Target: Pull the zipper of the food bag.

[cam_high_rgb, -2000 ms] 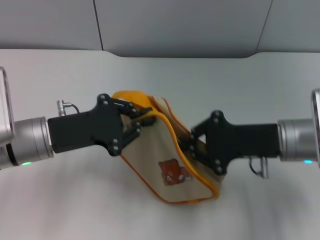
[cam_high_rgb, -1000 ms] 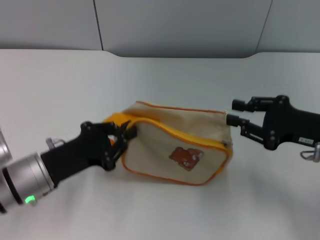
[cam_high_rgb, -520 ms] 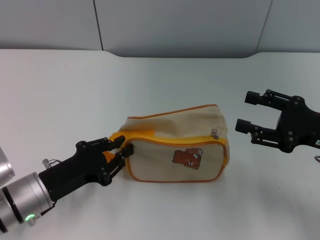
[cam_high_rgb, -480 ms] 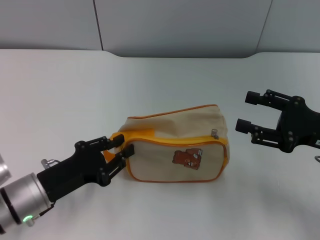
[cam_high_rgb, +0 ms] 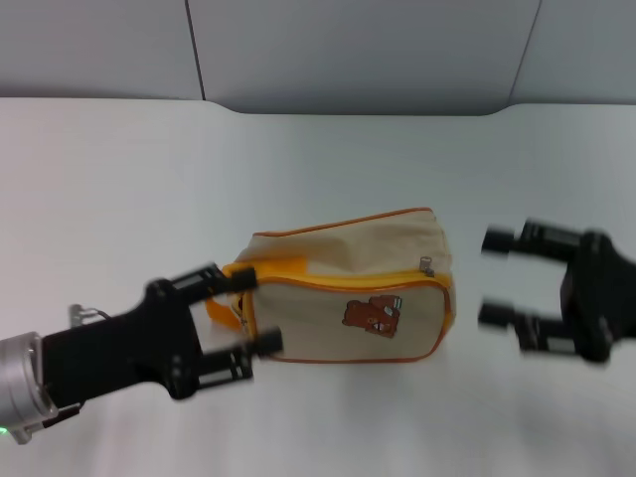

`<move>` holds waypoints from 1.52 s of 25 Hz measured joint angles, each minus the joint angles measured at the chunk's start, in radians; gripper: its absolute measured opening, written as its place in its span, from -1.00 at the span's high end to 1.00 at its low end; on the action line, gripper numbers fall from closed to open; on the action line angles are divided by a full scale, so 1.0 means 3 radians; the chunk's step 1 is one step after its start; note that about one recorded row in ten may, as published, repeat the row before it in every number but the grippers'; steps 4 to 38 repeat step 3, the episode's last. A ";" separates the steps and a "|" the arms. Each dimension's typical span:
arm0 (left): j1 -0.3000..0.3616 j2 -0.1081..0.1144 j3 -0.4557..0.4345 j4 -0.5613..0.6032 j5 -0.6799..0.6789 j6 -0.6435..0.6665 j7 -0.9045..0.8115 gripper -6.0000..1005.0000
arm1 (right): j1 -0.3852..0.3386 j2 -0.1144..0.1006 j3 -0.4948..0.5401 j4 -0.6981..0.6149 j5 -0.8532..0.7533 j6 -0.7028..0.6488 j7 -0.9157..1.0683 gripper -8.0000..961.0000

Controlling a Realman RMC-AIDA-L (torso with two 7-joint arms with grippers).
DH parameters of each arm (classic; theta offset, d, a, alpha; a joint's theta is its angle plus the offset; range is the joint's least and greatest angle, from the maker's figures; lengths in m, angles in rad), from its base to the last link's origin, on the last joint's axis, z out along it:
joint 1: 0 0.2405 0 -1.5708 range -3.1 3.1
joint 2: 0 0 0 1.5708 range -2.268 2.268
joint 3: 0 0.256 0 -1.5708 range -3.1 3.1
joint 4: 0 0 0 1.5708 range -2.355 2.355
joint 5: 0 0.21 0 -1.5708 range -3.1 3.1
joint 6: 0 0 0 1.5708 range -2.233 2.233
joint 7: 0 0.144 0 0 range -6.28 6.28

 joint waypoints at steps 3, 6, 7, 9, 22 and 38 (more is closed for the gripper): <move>-0.0068 0.0055 0.0278 0.0073 0.0053 0.0065 -0.0181 0.04 | -0.0010 -0.0004 -0.0201 0.0000 -0.0230 -0.0120 -0.0008 -0.55; -0.0068 0.0055 0.0278 0.0073 0.0053 0.0065 -0.0181 0.04 | -0.0010 -0.0004 -0.0201 0.0000 -0.0230 -0.0120 -0.0008 -0.55; -0.0068 0.0055 0.0278 0.0073 0.0053 0.0065 -0.0181 0.04 | -0.0010 -0.0004 -0.0201 0.0000 -0.0230 -0.0120 -0.0008 -0.55; -0.0068 0.0055 0.0278 0.0073 0.0053 0.0065 -0.0181 0.04 | -0.0010 -0.0004 -0.0201 0.0000 -0.0230 -0.0120 -0.0008 -0.55; -0.0068 0.0055 0.0278 0.0073 0.0053 0.0065 -0.0181 0.04 | -0.0010 -0.0004 -0.0201 0.0000 -0.0230 -0.0120 -0.0008 -0.55; -0.0068 0.0055 0.0278 0.0073 0.0053 0.0065 -0.0181 0.04 | -0.0010 -0.0004 -0.0201 0.0000 -0.0230 -0.0120 -0.0008 -0.55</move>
